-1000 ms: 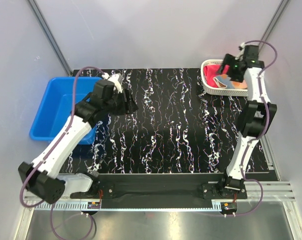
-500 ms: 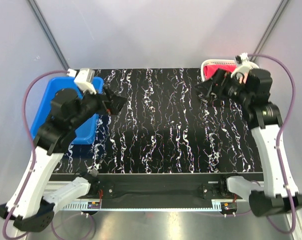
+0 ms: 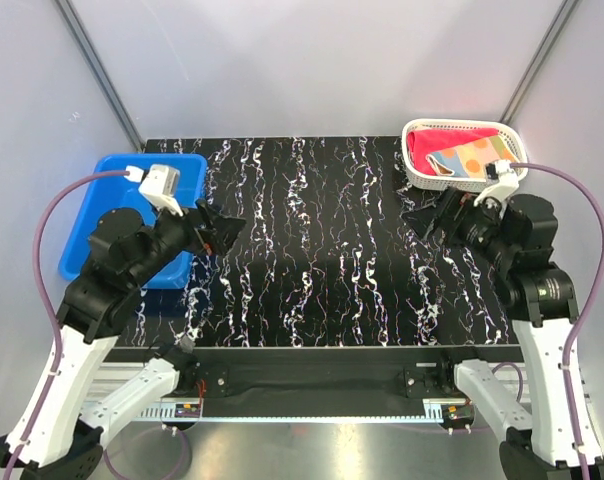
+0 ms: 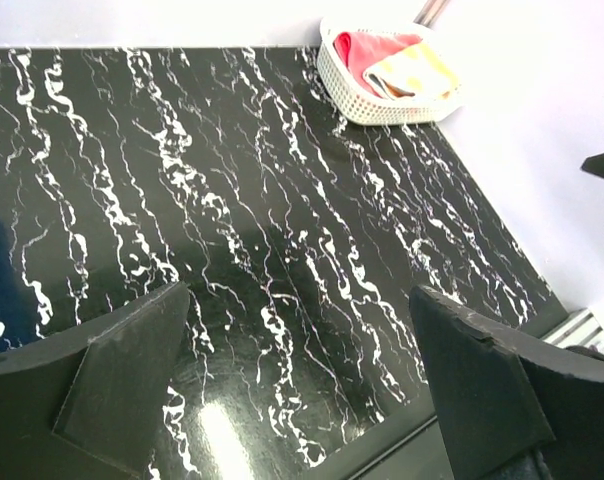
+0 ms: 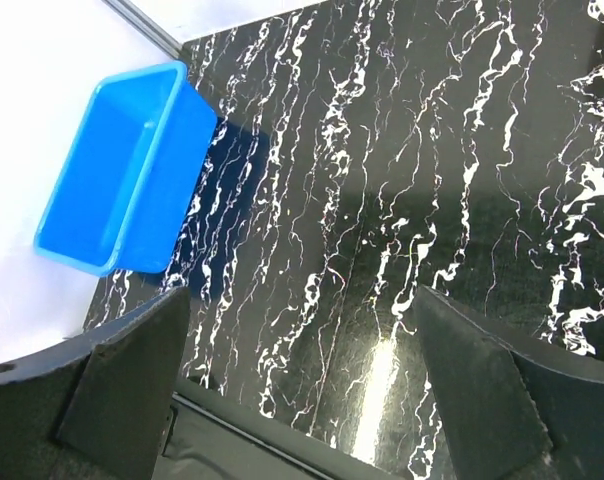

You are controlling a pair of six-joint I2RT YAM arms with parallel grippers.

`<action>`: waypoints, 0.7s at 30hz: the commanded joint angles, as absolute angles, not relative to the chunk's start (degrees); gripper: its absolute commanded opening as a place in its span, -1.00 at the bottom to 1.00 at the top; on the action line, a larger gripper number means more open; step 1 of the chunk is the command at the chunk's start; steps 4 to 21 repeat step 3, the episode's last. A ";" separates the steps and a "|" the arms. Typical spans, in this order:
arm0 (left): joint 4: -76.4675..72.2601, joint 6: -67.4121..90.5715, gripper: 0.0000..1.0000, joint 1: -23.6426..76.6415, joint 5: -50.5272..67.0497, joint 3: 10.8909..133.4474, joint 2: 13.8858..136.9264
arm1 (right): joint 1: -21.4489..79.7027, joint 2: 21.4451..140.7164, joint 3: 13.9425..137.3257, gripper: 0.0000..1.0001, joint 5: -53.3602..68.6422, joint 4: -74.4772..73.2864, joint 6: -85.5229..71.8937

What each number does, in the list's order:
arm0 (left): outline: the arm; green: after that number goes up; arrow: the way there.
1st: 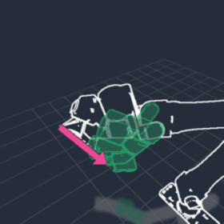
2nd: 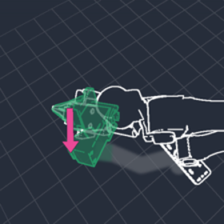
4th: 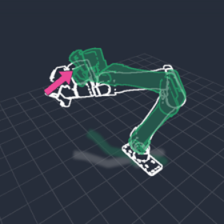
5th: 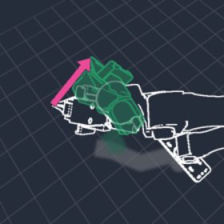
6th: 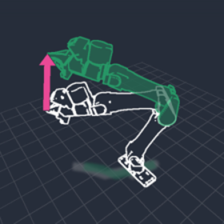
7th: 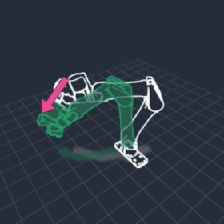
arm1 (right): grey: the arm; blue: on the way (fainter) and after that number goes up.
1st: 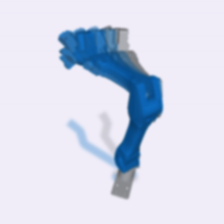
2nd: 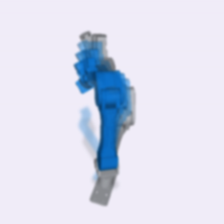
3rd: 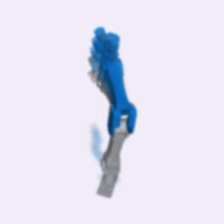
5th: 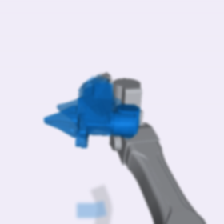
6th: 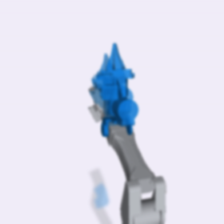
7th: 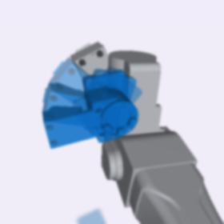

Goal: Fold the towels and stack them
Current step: Neatly place the folded towel into the bin

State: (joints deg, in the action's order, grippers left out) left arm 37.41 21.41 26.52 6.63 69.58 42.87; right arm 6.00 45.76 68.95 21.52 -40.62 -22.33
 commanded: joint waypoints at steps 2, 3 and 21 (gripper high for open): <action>35.51 21.01 0.98 26.28 8.53 69.78 42.89 | 6.15 44.30 68.38 0.99 21.09 -39.02 -23.20; 35.59 21.09 0.98 26.19 8.61 69.96 42.80 | 6.15 44.47 68.73 0.99 20.92 -39.55 -23.20; 35.59 21.09 0.98 26.19 8.61 69.96 42.80 | 6.15 44.47 68.73 0.99 20.92 -39.55 -23.20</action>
